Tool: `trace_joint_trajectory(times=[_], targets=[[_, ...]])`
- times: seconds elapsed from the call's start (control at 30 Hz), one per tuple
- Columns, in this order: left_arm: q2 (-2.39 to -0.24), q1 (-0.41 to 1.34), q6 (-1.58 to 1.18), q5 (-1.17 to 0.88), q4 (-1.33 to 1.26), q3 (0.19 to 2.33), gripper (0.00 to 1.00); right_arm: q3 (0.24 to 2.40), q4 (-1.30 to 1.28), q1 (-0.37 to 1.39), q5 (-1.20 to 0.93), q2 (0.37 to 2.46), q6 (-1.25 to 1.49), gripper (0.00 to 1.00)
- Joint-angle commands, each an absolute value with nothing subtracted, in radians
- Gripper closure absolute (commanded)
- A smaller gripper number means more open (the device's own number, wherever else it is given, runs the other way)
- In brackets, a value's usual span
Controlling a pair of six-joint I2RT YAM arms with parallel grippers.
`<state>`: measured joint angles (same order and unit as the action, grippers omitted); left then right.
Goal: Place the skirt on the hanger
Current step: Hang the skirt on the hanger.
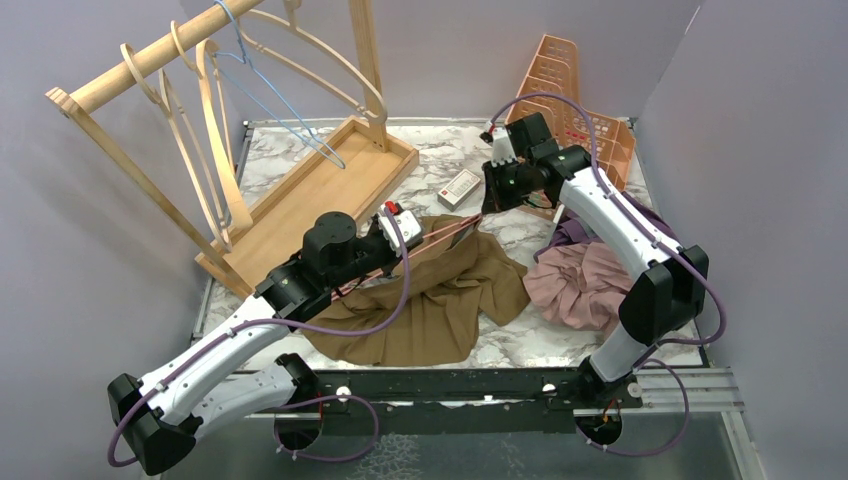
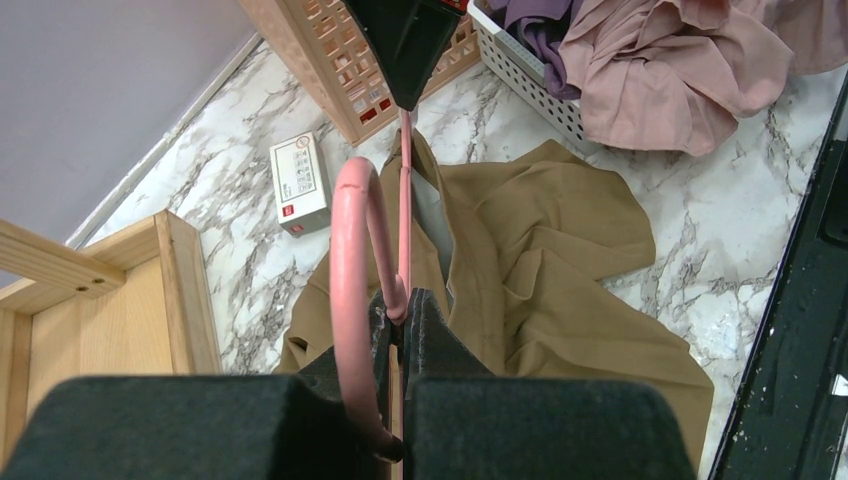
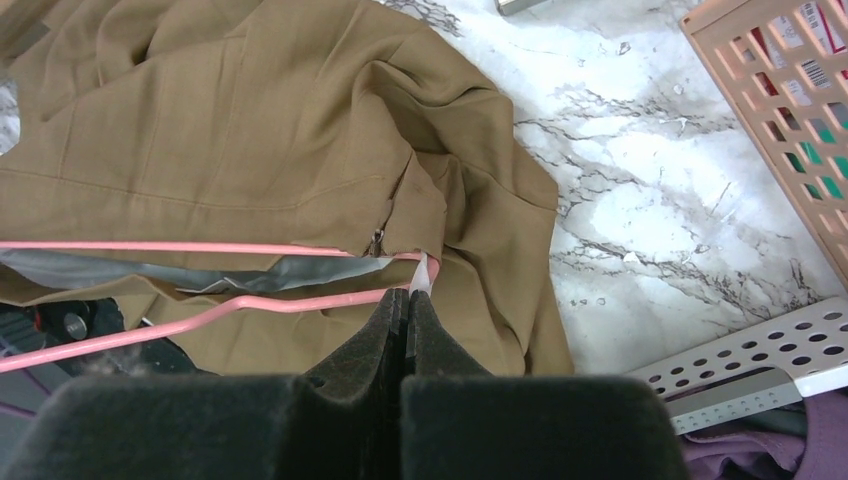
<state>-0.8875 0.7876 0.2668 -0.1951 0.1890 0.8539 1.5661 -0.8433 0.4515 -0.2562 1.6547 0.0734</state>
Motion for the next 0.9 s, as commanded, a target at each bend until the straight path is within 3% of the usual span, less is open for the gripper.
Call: trace_joint_trajectory(times=[0.0,0.27,0.87], targets=[[-0.879,0.791,0.282,-0.195,0.155,0.845,1.0,1.59,-0.869,0.449,-0.311,1.619,0.051,0.99],[-0.859,0.792,0.292,-0.125,0.137,0.833,1.0,1.587,-0.879,0.449,-0.306,1.618,0.058,0.99],[-0.858,0.791,0.238,-0.176,0.0,0.801,1.0,1.609,-0.87,0.449,-0.548,1.614,0.06,0.99]])
